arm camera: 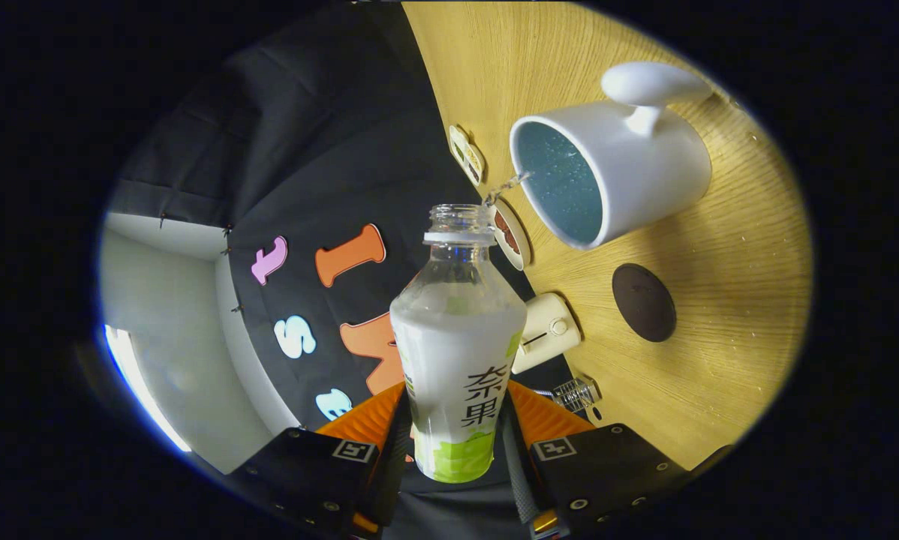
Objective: Take the bottle from table, then pour the juice into the cup, finally place the bottle on the coaster
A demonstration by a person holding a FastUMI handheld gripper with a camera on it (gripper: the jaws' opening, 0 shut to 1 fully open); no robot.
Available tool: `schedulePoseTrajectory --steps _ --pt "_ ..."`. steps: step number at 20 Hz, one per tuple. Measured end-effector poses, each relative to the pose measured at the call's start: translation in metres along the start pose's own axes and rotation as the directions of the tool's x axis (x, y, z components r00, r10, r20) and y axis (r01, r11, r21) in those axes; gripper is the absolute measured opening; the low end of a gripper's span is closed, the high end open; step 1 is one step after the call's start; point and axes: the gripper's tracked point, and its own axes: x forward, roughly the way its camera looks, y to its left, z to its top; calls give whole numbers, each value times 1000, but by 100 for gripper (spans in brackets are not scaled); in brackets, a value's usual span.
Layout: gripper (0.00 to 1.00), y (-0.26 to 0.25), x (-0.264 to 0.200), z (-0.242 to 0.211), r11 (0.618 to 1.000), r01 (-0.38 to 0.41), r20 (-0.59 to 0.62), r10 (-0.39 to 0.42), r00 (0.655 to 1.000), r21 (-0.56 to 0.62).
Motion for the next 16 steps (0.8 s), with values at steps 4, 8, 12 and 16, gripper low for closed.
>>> schedulePoseTrajectory --steps 4,8,12,16 --pt "61 5 0 1 999 -8 5 8 1000 32" --pt "61 8 0 0 998 -16 7 16 1000 63" --pt "61 10 0 3 995 -26 17 25 1000 98" --pt "61 17 0 3 991 -40 14 39 999 125"
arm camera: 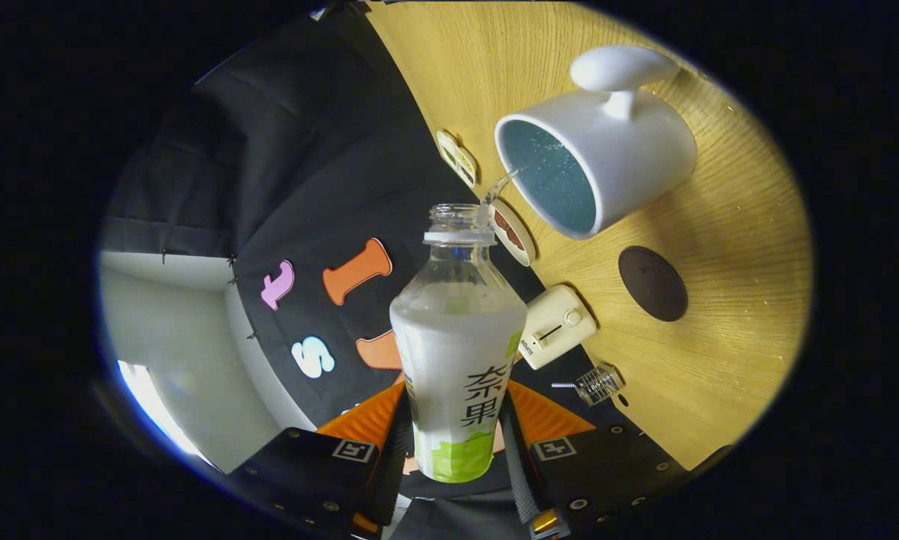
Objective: Take the bottle from table, then pour the juice into the cup, finally place the bottle on the coaster
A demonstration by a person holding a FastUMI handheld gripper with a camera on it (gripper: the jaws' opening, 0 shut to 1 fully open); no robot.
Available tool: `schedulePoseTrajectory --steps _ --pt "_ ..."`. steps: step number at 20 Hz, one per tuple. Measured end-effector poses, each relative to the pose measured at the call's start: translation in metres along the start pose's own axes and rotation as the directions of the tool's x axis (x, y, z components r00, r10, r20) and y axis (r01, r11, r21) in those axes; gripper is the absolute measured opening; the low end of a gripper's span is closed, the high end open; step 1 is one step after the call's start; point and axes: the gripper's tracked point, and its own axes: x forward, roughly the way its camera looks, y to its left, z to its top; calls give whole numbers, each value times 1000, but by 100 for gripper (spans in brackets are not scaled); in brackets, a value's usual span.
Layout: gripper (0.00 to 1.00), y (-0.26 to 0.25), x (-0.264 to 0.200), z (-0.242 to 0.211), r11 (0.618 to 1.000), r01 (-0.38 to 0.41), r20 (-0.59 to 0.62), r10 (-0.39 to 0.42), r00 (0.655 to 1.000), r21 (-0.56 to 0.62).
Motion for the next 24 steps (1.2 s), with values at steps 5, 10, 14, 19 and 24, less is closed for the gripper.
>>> schedulePoseTrajectory --steps 5,10,14,19,24 --pt "62 3 -2 2 999 -25 8 25 1000 44" --pt "62 3 -1 0 997 -43 4 43 999 69" --pt "62 5 0 1 995 -54 9 54 999 85" --pt "62 6 -1 1 991 -68 10 68 998 114" --pt "62 8 3 0 989 -81 10 80 997 126"
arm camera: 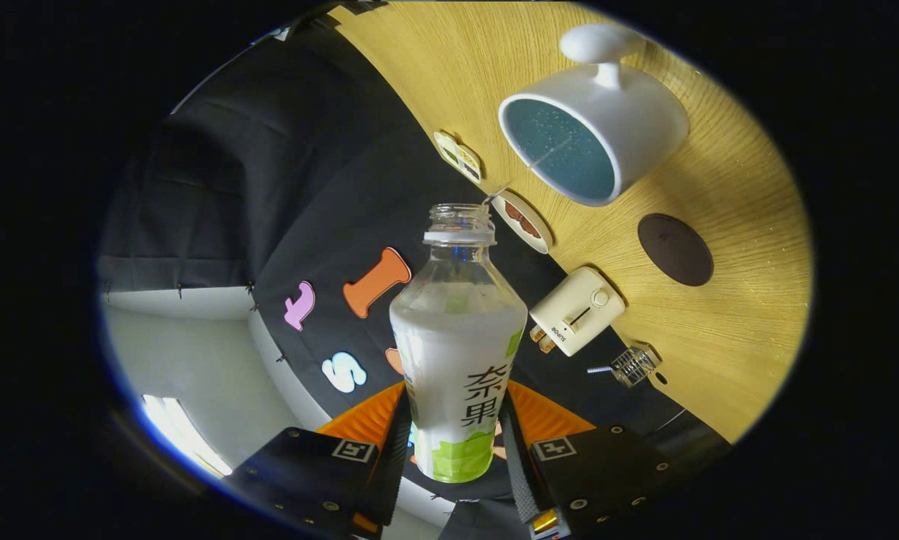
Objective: Take the bottle from table, then pour the juice into the cup, finally place the bottle on the coaster
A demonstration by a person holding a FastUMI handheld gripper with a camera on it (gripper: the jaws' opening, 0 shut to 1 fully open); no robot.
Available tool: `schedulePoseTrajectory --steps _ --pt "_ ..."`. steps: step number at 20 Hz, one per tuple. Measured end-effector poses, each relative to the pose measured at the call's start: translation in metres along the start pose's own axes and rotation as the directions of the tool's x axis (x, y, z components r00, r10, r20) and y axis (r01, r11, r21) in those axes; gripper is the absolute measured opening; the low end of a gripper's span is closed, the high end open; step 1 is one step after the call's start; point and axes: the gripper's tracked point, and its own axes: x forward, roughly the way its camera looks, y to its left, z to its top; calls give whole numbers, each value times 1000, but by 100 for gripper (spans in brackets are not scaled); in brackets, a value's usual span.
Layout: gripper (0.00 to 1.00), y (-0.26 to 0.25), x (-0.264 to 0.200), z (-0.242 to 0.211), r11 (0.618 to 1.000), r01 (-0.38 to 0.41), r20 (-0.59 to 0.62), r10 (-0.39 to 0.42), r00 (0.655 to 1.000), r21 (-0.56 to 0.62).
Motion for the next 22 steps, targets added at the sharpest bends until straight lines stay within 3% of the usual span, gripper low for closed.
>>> schedulePoseTrajectory --steps 7,10,13,15,17,22 --pt "62 0 0 3 999 17 2 -17 1000 -35" --pt "61 -11 -1 9 990 72 12 -71 997 -119" --pt "61 -35 1 18 956 129 31 -125 992 -262" --pt "61 -47 8 14 889 192 43 -191 981 -415" --pt "61 -59 13 12 766 247 58 -265 963 -594" --pt "61 -66 10 -4 483 192 54 -285 957 -854"
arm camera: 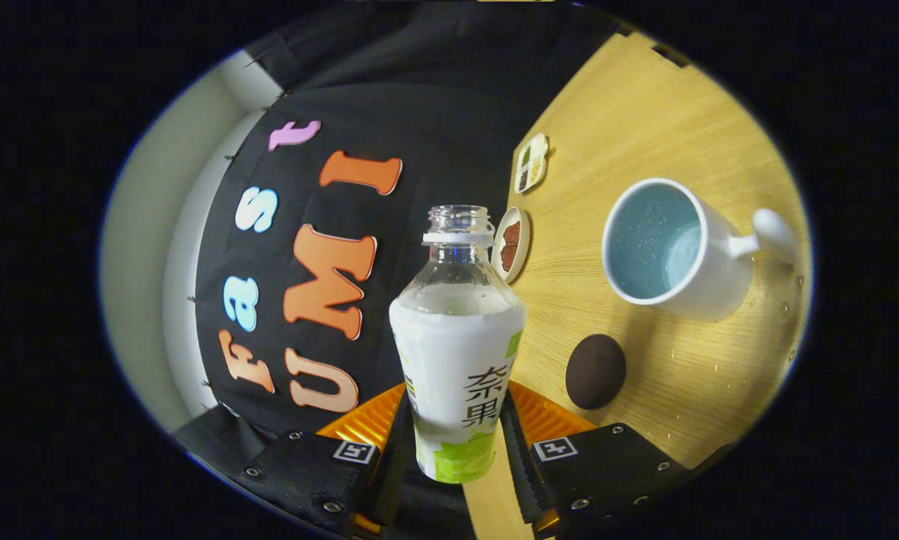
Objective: Take the bottle from table, then pour the juice into the cup, finally place the bottle on the coaster
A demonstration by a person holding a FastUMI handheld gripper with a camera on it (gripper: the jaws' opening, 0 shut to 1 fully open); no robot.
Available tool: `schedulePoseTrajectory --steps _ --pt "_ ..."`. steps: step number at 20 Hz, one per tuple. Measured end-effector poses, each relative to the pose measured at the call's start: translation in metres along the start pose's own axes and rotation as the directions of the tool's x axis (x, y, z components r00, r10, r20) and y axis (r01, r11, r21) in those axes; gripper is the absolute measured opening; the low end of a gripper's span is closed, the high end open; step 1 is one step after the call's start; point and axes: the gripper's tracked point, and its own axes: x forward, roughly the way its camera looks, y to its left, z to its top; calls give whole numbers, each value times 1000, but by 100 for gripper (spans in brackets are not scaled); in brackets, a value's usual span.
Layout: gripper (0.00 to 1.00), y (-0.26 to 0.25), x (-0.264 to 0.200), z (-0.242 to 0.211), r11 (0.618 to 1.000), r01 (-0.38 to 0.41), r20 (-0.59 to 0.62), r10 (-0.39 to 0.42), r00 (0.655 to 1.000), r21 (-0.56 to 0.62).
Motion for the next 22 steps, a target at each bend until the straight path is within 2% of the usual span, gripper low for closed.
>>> schedulePoseTrajectory --steps 2,4,6,9,11,14,15,19,22 --pt "61 5 4 -6 993 2 -11 -3 1000 -119" --pt "61 7 8 -10 967 3 -14 -7 1000 -254" --pt "61 -1 14 -8 921 29 11 -27 1000 -388" --pt "62 -1 22 -19 840 10 9 -6 1000 -542" --pt "62 -4 26 -19 746 18 18 -7 1000 -665" --pt "62 -2 33 -11 561 73 61 -41 997 -825" --pt "62 0 36 -9 518 85 75 -40 996 -851" --pt "62 -8 40 0 396 125 111 -57 992 -910" --pt "62 -21 49 0 322 138 116 -86 989 -936"
